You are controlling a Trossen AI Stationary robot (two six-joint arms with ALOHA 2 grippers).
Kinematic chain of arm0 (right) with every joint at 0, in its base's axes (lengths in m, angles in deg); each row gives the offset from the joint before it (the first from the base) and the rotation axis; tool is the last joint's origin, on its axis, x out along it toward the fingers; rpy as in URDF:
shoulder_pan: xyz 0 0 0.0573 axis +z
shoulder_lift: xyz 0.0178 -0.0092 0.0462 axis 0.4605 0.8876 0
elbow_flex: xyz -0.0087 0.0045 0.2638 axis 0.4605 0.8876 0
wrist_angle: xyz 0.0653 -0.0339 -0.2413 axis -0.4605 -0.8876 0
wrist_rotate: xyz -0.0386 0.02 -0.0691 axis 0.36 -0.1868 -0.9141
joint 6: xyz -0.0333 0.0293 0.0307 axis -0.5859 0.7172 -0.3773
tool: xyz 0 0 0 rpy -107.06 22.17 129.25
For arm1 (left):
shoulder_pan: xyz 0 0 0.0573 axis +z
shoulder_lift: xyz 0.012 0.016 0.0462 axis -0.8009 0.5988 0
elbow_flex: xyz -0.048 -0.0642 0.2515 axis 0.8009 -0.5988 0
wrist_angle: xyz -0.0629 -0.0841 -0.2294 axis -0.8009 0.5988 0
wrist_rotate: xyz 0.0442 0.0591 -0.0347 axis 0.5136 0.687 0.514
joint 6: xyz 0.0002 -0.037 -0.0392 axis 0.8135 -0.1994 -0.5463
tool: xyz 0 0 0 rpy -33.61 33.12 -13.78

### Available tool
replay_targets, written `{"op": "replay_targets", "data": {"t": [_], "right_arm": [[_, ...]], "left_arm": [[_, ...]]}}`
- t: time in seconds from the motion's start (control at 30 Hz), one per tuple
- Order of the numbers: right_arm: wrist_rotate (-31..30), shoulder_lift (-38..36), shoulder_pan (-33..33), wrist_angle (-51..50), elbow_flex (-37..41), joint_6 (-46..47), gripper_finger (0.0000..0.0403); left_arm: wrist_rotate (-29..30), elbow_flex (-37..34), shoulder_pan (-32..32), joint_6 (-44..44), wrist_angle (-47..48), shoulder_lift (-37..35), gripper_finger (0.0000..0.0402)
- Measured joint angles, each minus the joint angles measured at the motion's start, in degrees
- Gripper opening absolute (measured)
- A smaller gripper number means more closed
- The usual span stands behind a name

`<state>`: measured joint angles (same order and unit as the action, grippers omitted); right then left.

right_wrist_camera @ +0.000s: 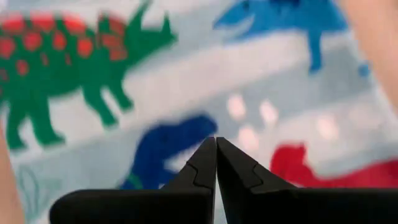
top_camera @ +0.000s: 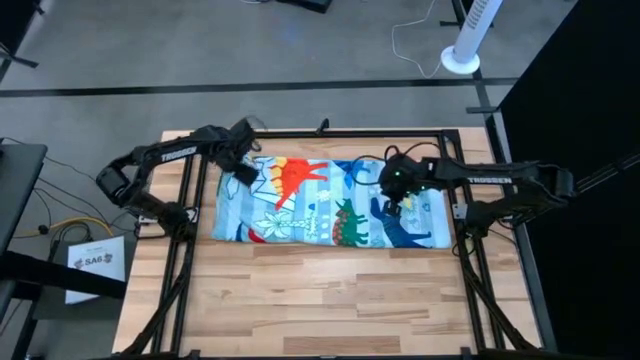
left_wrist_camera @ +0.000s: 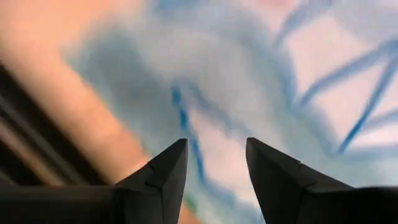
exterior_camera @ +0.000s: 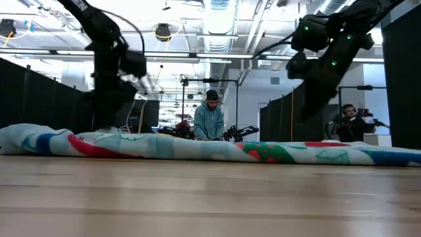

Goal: Roll towel
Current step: Roll the multicolor dinosaur print towel

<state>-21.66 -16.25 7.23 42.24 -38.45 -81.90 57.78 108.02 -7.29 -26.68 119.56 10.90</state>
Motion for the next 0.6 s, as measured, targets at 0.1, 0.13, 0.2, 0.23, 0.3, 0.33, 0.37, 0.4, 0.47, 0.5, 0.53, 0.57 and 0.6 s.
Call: {"op": "replay_targets", "data": {"t": [0.1,0.13,0.2,0.23,0.3,0.33,0.37,0.4,0.47,0.5,0.53,0.57,0.6], "right_arm": [[0.08,1.77,-0.55,4.85,-0.01,0.95,0.0],[0.18,2.68,-0.68,6.62,-0.02,1.53,0.0],[0.26,4.67,-0.99,9.18,-0.03,3.22,0.0],[0.5,5.64,-0.99,10.22,-0.06,4.48,0.0],[1.36,7.34,-0.82,11.27,-0.08,6.7,0.0],[1.65,8.2,-0.58,11.63,-0.08,7.68,0.0],[1.78,9.08,-0.34,11.86,-0.12,8.43,0.0],[1.83,9.8,-0.17,11.86,-0.12,8.66,0.0],[2.48,11.18,0.43,12.51,-0.14,8.71,0.0],[3.16,11.89,0.63,13.03,-0.18,8.72,0.0],[3.75,12.6,0.75,13.21,-0.18,8.81,0.0],[4.19,13.26,0.77,13.26,-0.17,9.08,0.0],[4.51,13.87,0.84,13.25,-0.17,9.72,0.0]], "left_arm": [[-1.4,-0.92,-1.34,1.44,-15.04,-2.14,0.015],[-2.16,-1.73,-1.64,1.95,-20.03,-2.26,0.015],[-5.68,-3.38,-1.68,2.09,-27.71,-1.61,0.015],[-7.55,-3.97,-1.61,1.54,-30.16,-0.86,0.015],[-10.93,-4.82,-1.3,0.39,-31.95,0.61,0.015],[-11.71,-5.13,-1.29,0.32,-31.72,1.36,0.015],[-12.38,-5.4,-1.29,0.35,-31.57,2.1,0.015],[-13.24,-5.49,-1.29,0.88,-31.11,2.78,0.015],[-14.01,-5.49,-1.29,3.38,-31.63,3.87,0.015],[-13.96,-5.47,-1.28,4.69,-32.12,4.52,0.015],[-13.57,-5.47,-1.0,5.44,-32.64,5.32,0.015],[-13.37,-5.47,-0.44,5.58,-33.07,6.1,0.015],[-13.29,-5.47,0.26,5.21,-33.09,6.74,0.015]]}}
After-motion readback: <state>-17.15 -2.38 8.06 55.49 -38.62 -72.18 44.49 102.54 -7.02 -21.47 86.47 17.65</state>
